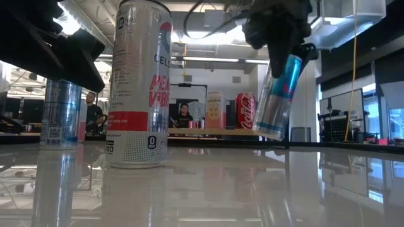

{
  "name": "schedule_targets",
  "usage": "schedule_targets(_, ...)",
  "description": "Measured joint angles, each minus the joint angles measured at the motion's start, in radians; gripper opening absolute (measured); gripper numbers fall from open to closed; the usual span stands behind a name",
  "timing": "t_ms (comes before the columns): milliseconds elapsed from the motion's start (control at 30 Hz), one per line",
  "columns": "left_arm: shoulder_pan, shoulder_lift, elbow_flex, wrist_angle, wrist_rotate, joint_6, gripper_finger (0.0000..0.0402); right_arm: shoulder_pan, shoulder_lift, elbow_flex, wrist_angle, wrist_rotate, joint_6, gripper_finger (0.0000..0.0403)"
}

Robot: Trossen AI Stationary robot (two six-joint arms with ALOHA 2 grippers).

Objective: Place canned beverage on shelf
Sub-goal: Put the bottom blue soda can on the shelf

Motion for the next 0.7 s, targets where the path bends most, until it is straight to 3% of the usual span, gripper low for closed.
schedule_targets(300,0.000,0.000,0.000,0.000,-0.027,0.000,0.0234,-0.061,0.004,-0.033,-0.025,-0.026,0.077,0.0236)
schedule_targets(567,0.000,0.000,0.000,0.000,-0.028,0.000,0.0234,-0.065,0.033,-0.034,-0.012,-0.035,0.059,0.0224)
schedule_targets(700,0.000,0.001,0.000,0.001,-0.027,0.001,0.0234,-0.065,0.049,-0.034,-0.012,-0.035,0.043,0.0237)
